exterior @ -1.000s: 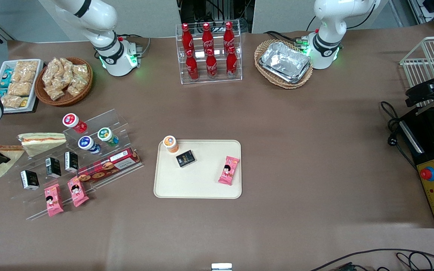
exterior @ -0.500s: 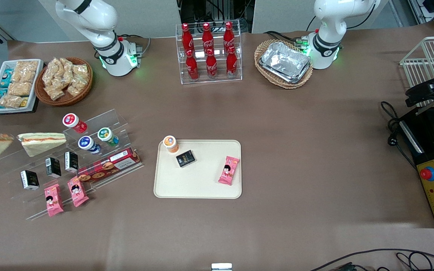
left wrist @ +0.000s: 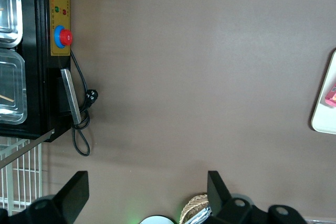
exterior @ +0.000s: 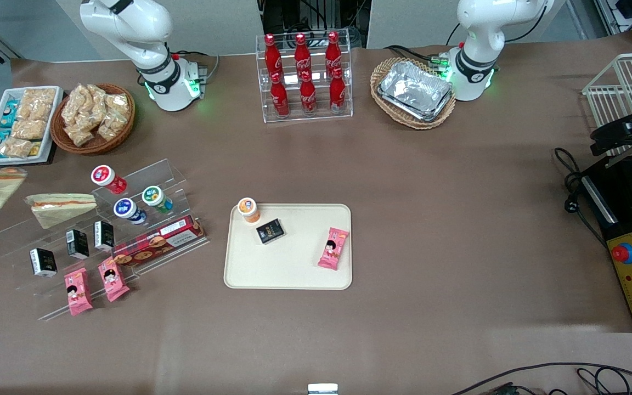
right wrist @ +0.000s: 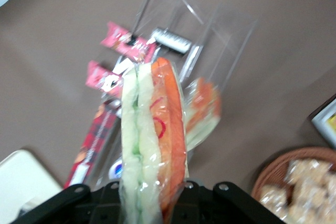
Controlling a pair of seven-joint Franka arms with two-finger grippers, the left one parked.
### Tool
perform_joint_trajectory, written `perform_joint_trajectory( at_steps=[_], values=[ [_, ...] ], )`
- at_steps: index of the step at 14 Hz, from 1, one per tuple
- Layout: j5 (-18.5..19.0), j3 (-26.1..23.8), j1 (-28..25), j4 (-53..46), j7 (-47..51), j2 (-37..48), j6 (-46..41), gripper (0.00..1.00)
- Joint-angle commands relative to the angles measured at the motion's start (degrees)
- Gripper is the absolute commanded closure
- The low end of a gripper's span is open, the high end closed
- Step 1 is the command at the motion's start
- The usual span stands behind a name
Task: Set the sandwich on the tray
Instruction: 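Lift the sandwich and carry it over the cream tray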
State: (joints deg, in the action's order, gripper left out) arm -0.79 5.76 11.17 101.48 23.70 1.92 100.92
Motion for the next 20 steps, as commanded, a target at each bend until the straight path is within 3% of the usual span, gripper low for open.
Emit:
perform_joint_trajectory(
  at_steps=[1, 4, 8, 12, 15, 18, 20],
  values=[
    [-0.45, -7.15, -4.91, -1.02, 19.48, 0.98, -3.80, 1.00],
    [-0.53, -11.56, -10.79, -0.58, 34.44, -0.50, -3.02, 1.00],
    [-0.10, -11.57, -24.49, -0.75, 56.93, -6.29, 3.29, 1.00],
    [0.34, -11.48, -33.03, -2.85, 75.22, -14.11, 11.30, 1.00],
    [1.48, -11.48, -35.24, -11.19, 89.47, -21.94, 13.77, 1.00],
    [7.62, -11.48, -38.06, -12.09, 102.73, -26.51, 18.24, 1.00],
    [8.78, -11.30, -39.63, -12.53, 108.90, -29.76, 22.71, 1.00]
  ],
)
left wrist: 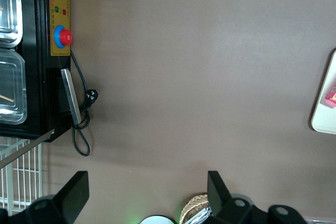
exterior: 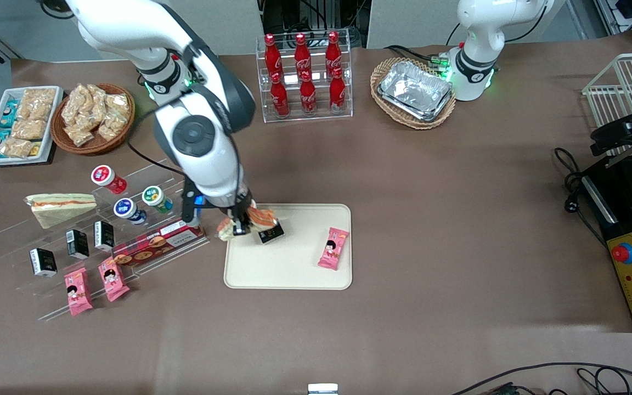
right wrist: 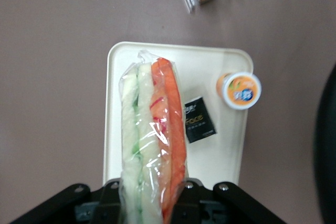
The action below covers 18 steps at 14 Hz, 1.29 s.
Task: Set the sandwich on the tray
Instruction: 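Lift the sandwich and carry it over the cream tray, then lower the sandwich onto the tray beside the black tissue pack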
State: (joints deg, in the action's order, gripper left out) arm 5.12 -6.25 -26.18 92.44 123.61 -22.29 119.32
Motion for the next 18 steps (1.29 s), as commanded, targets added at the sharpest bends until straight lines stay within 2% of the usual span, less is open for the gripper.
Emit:
perform_joint_trajectory(
  at_steps=[1, 4, 9, 15, 18],
  values=[
    [4.96, 0.89, -3.34, -5.06, 11.54, -7.74, 5.22, 1.00],
    [9.37, 1.06, -5.27, -12.09, 17.09, -16.79, 5.14, 1.00],
    [12.01, 3.43, -7.38, -14.65, 23.68, -23.04, 10.23, 1.00],
    [12.02, 5.28, -8.71, -20.01, 25.71, -28.33, 11.99, 1.00],
    [12.02, 5.20, -8.45, -20.02, 21.87, -28.59, 13.40, 1.00]
  ],
)
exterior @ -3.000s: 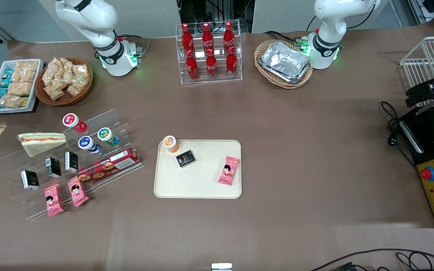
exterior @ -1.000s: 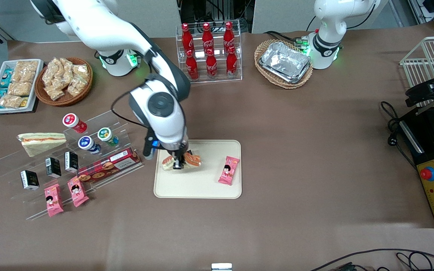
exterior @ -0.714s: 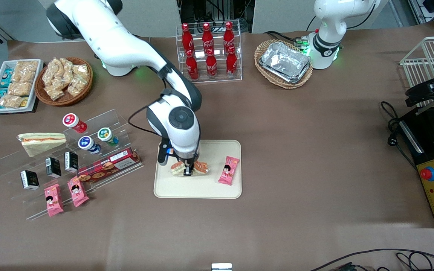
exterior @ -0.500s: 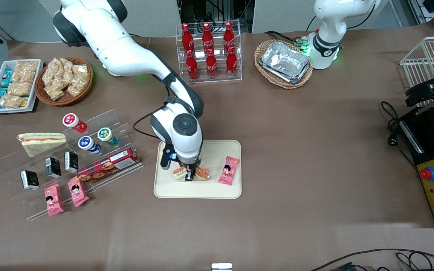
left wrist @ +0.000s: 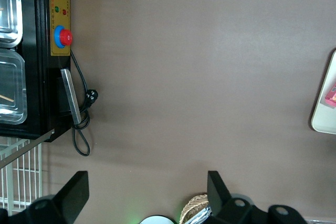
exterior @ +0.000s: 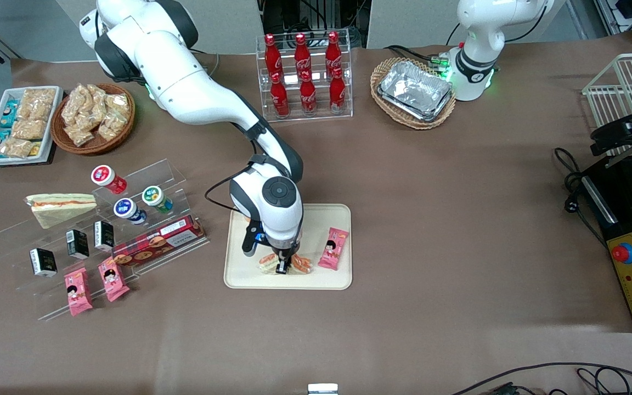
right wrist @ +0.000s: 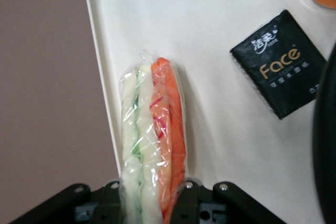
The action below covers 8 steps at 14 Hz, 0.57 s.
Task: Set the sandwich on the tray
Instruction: 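Lower the sandwich onto the tray beside the black tissue pack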
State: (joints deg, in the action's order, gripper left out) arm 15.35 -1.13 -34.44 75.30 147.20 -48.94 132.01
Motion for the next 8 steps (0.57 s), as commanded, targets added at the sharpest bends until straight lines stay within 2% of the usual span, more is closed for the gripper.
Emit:
perform_joint_trajectory(
  at_steps=[1, 6, 8],
  values=[
    [1.79, 0.16, -0.19, -2.88, -2.09, -2.82, 1.31, 1.00],
    [1.87, 0.16, -0.27, -3.58, -3.42, -3.18, 2.10, 1.00],
    [3.01, 0.25, -1.59, -3.41, -3.50, -2.83, 1.93, 1.00]
  ],
)
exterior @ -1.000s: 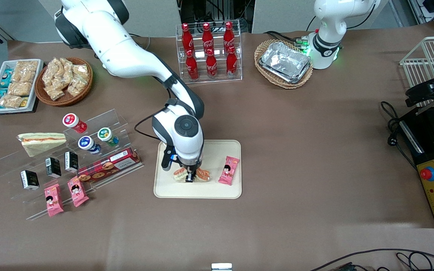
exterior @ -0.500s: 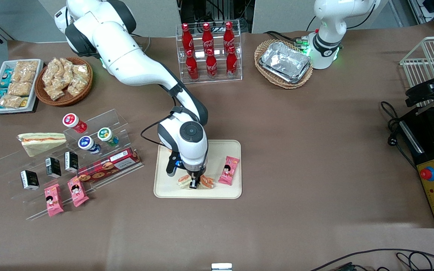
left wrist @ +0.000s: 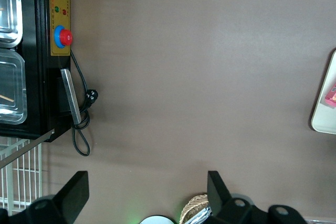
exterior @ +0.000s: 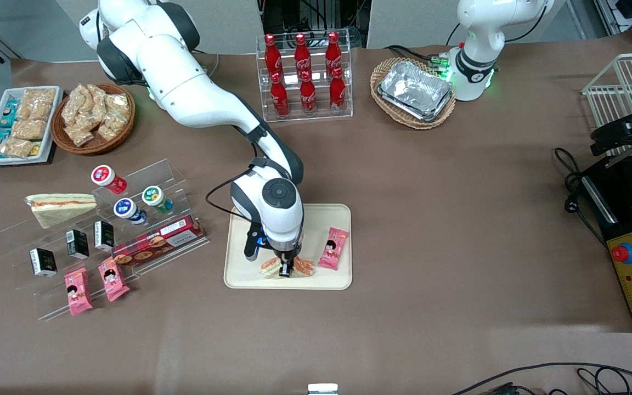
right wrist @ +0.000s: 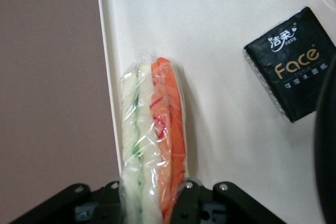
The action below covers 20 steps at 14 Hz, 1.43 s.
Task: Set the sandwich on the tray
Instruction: 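Lower the sandwich onto the tray beside the black tissue pack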
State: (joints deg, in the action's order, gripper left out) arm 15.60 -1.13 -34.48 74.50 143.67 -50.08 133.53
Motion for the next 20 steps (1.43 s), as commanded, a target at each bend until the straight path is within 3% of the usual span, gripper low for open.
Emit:
perform_joint_trajectory(
  at_steps=[1, 3, 4, 7, 8, 13, 20],
  values=[
    [3.03, 0.25, -1.38, -2.70, 0.03, -1.77, 0.59, 1.00],
    [4.60, 0.34, -1.64, -2.70, -0.06, -1.86, 2.08, 1.00],
    [5.39, 0.34, -1.46, -2.26, -0.14, -2.04, 2.61, 0.90],
    [5.93, 0.25, -1.81, -1.82, 0.47, -2.39, 2.71, 0.12],
    [6.02, 0.25, -1.55, -1.73, 0.30, -2.56, 2.70, 0.00],
    [6.02, 0.34, -1.73, -1.47, 0.12, -2.04, 1.31, 0.00],
    [4.96, -0.63, -1.64, -1.29, -1.54, 3.06, -7.30, 0.00]
  ],
)
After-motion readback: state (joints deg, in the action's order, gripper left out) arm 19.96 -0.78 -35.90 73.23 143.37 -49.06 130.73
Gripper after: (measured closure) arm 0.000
